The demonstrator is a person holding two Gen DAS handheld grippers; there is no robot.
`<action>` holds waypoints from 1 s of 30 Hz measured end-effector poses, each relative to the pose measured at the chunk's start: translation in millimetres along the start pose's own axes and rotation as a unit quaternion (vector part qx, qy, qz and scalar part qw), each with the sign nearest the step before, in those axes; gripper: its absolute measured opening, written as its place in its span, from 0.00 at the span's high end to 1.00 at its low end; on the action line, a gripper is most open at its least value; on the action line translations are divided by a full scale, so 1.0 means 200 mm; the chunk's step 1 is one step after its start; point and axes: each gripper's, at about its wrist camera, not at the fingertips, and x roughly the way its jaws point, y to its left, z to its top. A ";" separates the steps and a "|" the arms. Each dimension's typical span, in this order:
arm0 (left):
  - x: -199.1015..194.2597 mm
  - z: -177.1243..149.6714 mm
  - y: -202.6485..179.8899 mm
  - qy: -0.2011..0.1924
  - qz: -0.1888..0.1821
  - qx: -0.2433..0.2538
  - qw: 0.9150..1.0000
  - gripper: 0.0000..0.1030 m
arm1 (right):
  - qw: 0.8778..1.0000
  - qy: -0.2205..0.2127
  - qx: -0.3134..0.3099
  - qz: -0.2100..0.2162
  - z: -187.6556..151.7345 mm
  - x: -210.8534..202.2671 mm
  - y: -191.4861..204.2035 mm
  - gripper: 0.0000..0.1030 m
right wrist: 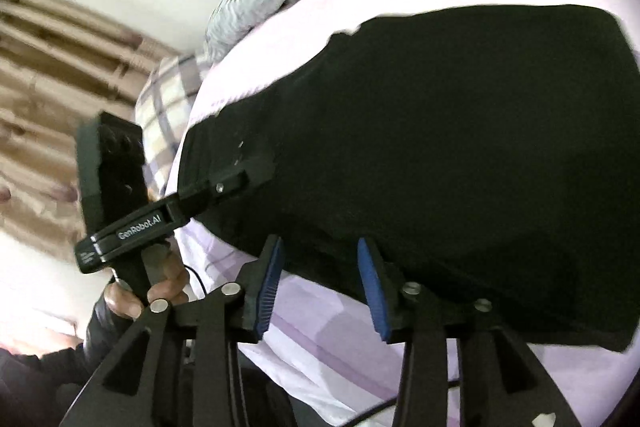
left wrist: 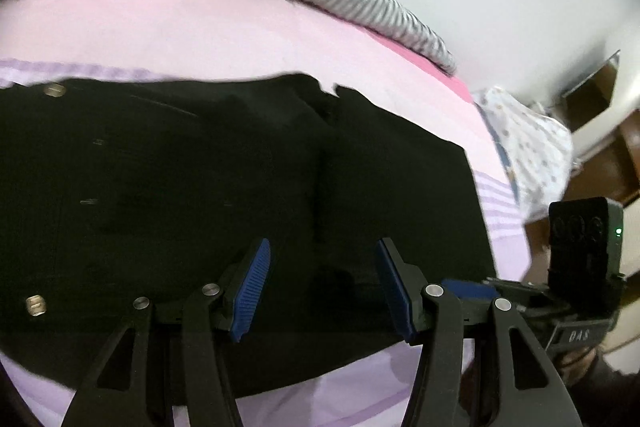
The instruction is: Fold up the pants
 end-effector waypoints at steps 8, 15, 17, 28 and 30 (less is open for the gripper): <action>0.14 0.08 -0.01 0.027 -0.007 0.003 1.000 0.46 | 0.997 -0.056 0.045 -0.018 0.04 -0.19 -0.19 0.59; 0.25 0.18 -0.06 0.028 -0.007 0.021 0.999 0.46 | 0.994 -0.075 0.072 -0.020 0.08 -0.21 -0.27 0.59; 0.27 0.18 -0.08 0.030 -0.011 0.025 0.999 0.46 | 0.994 -0.078 0.078 -0.018 0.09 -0.20 -0.27 0.59; 0.33 0.02 -0.13 0.054 -0.056 0.001 0.997 0.79 | 0.989 -0.109 0.096 -0.030 0.12 -0.29 -0.35 0.59; 0.33 0.01 -0.09 0.053 -0.063 -0.027 0.996 0.89 | 0.989 -0.110 0.097 -0.033 0.12 -0.30 -0.36 0.59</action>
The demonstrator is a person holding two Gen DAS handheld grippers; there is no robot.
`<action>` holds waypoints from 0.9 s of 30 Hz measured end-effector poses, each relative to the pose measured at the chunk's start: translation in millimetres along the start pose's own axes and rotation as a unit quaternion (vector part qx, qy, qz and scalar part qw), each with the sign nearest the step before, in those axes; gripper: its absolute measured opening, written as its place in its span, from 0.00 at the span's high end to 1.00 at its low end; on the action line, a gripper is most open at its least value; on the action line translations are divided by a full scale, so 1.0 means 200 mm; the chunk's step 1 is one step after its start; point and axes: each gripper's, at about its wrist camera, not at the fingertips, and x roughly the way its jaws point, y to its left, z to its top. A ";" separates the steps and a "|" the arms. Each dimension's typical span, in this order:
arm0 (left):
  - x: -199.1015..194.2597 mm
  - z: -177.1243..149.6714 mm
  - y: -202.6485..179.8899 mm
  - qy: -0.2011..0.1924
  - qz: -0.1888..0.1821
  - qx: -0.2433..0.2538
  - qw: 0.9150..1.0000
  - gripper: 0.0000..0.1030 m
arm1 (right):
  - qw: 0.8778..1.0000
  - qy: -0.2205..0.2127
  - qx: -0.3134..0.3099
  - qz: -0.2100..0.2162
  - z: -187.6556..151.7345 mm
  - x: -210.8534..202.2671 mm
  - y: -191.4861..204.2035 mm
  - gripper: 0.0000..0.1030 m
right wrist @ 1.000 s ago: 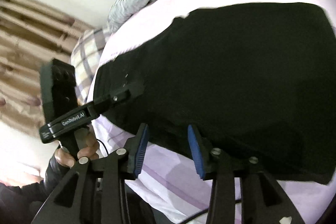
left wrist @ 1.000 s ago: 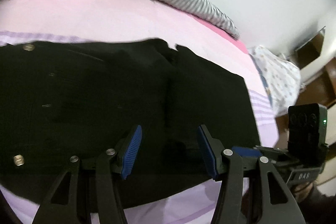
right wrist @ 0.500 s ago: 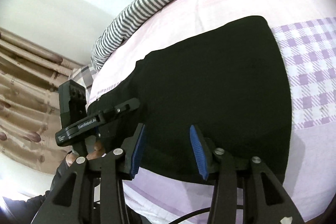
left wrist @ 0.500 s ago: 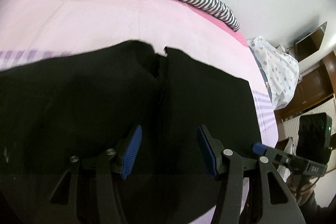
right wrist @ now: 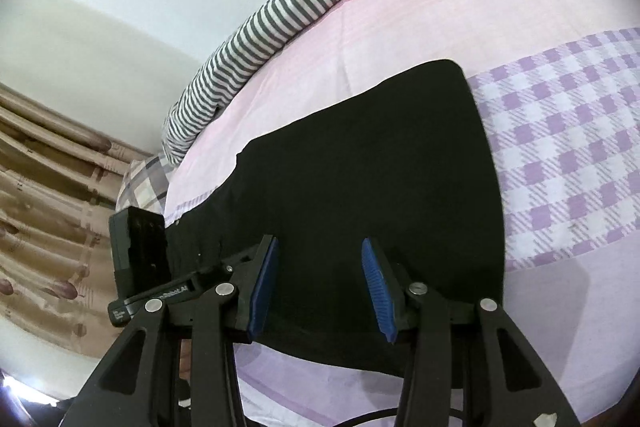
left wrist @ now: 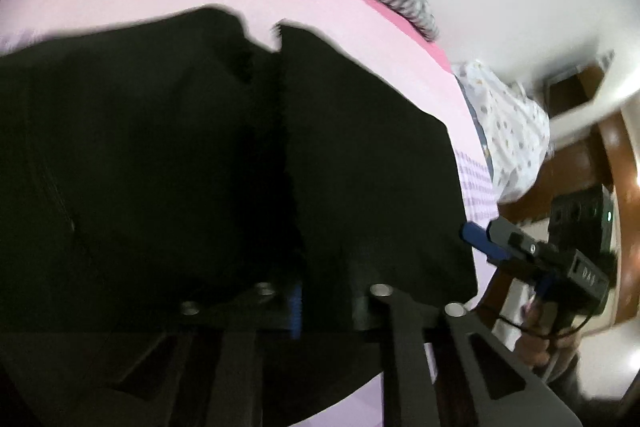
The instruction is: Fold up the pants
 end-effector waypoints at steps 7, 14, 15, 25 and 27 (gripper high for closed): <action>-0.05 -0.03 -0.02 -0.019 0.029 -0.017 0.999 0.93 | 1.000 -0.005 -0.001 -0.002 -0.01 -0.03 -0.01 0.59; -0.12 -0.10 -0.02 -0.016 0.055 -0.017 0.998 0.92 | 1.000 -0.001 -0.008 -0.010 -0.02 -0.04 -0.01 0.59; -0.10 -0.10 -0.01 -0.012 0.058 -0.014 0.998 0.92 | 1.000 0.004 -0.008 -0.016 -0.02 -0.02 -0.01 0.59; -0.11 -0.10 -0.06 -0.045 0.140 0.025 0.989 0.80 | 0.994 0.057 -0.032 -0.086 -0.10 0.06 -0.04 0.61; -0.15 -0.11 -0.07 -0.066 0.157 0.037 0.985 0.80 | 0.993 0.061 -0.042 -0.092 -0.11 0.06 -0.03 0.61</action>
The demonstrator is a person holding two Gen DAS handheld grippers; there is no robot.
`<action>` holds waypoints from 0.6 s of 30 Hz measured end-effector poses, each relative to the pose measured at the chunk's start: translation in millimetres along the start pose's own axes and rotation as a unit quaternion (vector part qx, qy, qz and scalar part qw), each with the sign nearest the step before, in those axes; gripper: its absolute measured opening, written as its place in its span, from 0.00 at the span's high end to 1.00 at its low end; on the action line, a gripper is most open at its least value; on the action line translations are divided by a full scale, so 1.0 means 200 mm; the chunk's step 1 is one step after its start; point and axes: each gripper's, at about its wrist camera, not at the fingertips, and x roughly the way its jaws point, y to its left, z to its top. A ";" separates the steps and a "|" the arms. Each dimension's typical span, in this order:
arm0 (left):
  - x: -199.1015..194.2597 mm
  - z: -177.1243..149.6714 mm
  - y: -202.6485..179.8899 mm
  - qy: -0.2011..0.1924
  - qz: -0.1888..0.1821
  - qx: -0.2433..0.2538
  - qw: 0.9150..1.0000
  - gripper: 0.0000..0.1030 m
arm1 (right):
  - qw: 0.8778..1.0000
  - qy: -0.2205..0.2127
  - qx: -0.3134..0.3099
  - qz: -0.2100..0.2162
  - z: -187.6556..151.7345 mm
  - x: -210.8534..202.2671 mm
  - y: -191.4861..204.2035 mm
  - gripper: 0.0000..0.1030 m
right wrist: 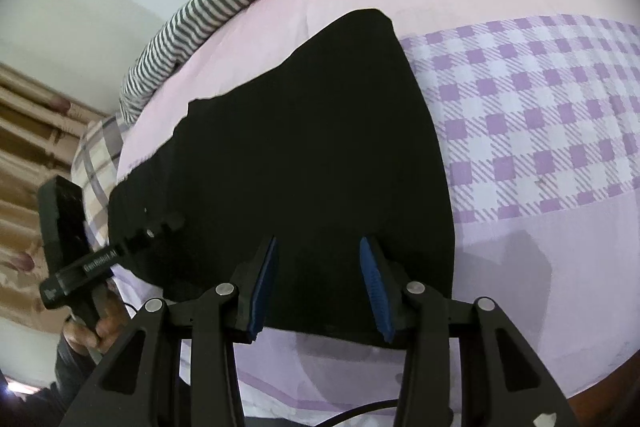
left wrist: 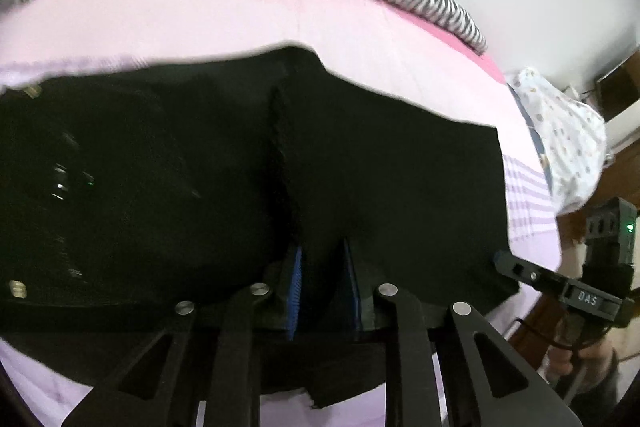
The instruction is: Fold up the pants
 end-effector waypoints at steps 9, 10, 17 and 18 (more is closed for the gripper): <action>-0.08 -0.13 -0.18 -0.038 -0.042 0.100 0.993 0.78 | 0.997 -0.060 -0.034 -0.034 0.21 0.00 0.05 0.60; -0.06 -0.15 -0.19 -0.028 -0.046 0.106 0.993 0.78 | 0.997 -0.064 -0.035 -0.038 0.25 0.00 0.05 0.60; 0.12 -0.20 -0.16 0.045 -0.059 0.087 0.993 0.78 | 0.993 -0.083 -0.040 -0.069 0.47 0.07 0.00 0.61; 0.12 -0.19 -0.15 0.046 -0.063 0.079 0.994 0.78 | 0.994 -0.082 -0.036 -0.066 0.48 0.08 -0.01 0.61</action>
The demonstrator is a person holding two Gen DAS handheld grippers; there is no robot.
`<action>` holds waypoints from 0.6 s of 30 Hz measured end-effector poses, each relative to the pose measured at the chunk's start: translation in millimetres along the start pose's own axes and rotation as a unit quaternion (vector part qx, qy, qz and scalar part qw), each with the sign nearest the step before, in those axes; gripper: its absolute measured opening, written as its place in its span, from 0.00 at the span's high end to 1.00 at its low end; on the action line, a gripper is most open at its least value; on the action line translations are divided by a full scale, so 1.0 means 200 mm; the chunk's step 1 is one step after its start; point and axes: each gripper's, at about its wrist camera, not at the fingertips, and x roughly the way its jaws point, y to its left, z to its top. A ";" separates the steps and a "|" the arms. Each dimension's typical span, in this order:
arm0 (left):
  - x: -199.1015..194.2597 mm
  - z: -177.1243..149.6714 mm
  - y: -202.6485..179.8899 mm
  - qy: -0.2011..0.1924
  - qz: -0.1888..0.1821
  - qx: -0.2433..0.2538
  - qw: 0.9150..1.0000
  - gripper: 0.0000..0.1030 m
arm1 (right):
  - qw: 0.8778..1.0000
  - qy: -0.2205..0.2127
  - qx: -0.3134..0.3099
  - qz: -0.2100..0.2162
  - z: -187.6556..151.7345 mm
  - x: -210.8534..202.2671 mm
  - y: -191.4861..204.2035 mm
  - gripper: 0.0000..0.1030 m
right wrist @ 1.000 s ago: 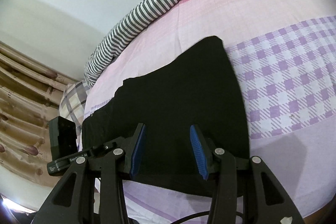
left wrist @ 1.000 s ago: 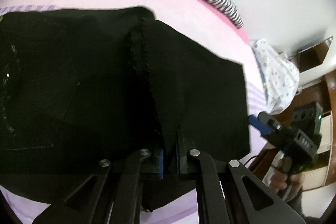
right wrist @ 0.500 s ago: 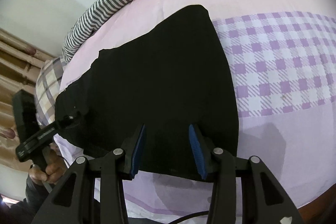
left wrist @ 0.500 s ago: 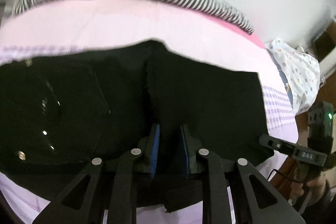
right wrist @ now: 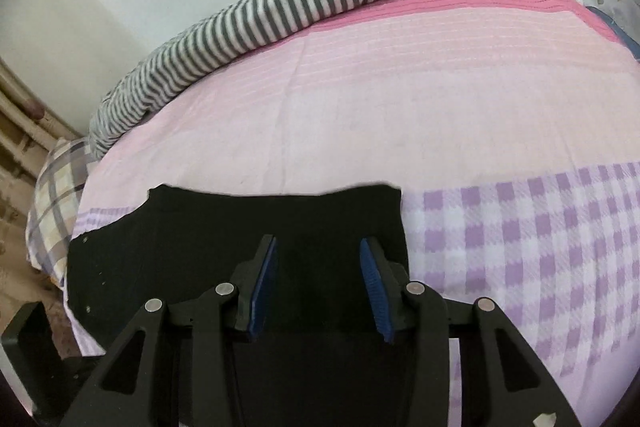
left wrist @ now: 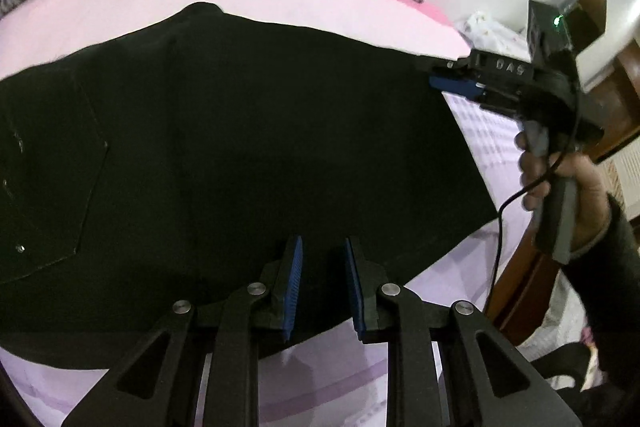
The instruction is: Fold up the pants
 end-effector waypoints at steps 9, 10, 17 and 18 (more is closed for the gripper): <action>-0.05 -0.04 0.04 -0.018 0.031 -0.017 0.999 0.77 | 1.000 0.001 0.006 0.001 0.00 0.02 -0.01 0.62; -0.06 -0.04 0.05 -0.022 0.040 -0.021 0.999 0.77 | 1.000 0.001 0.005 0.000 0.00 0.02 -0.01 0.62; -0.18 -0.09 0.14 -0.057 0.139 -0.047 0.988 0.67 | 1.000 0.003 0.003 -0.012 0.00 0.04 0.02 0.57; -0.20 -0.09 0.16 -0.060 0.149 -0.051 0.986 0.65 | 1.000 0.004 0.003 -0.014 0.00 0.04 0.03 0.56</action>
